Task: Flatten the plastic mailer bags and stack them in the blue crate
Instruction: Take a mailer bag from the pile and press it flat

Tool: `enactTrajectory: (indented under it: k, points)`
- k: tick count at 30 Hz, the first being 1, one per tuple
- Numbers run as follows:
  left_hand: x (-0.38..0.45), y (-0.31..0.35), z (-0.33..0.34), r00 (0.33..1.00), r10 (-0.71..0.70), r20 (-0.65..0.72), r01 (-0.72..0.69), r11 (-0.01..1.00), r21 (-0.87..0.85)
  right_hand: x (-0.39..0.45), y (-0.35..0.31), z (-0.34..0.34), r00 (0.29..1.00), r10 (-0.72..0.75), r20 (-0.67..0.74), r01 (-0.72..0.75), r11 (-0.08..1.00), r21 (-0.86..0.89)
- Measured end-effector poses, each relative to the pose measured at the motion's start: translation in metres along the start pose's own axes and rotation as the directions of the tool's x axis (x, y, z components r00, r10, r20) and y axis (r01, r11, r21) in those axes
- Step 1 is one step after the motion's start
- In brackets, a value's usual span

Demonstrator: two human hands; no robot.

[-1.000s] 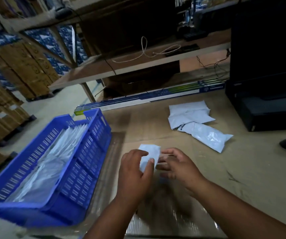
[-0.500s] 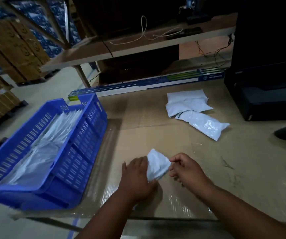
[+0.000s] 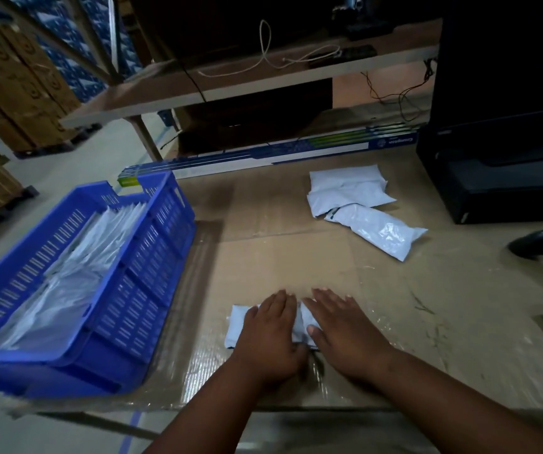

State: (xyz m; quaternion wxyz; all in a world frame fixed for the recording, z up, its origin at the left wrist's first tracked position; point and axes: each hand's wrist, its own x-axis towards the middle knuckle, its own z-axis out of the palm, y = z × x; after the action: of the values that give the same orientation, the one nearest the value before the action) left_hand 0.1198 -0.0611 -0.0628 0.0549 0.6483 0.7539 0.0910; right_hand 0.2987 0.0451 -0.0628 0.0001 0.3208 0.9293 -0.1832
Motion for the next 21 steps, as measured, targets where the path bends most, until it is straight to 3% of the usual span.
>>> enactTrajectory:
  k: [4, 7, 10, 14, 21]
  points:
    - [-0.002, -0.013, -0.005, 0.991, -0.027, -0.133, 0.026, 1.0, -0.009, 0.008, 0.002, -0.008, 0.999, 0.006, 0.051, -0.004, 0.999, -0.046]
    - [0.01, -0.012, -0.011, 0.981, -0.03, -0.194, 0.038, 0.999, 0.036, 0.018, -0.002, -0.016, 0.997, 0.043, -0.062, -0.047, 0.996, -0.072]
    - [0.03, -0.002, -0.005, 0.982, -0.032, -0.186, 0.039, 0.999, 0.031, 0.034, -0.015, -0.015, 0.972, 0.106, -0.211, -0.129, 0.987, -0.095]
    - [0.036, 0.007, 0.018, 0.99, -0.046, -0.132, 0.056, 0.996, 0.072, 0.045, -0.018, 0.014, 0.982, 0.118, -0.15, -0.134, 0.986, -0.103]
    - [0.032, 0.012, 0.031, 0.994, -0.054, -0.097, 0.076, 0.97, 0.232, 0.037, -0.001, 0.036, 0.985, 0.064, -0.161, -0.088, 0.984, -0.152]
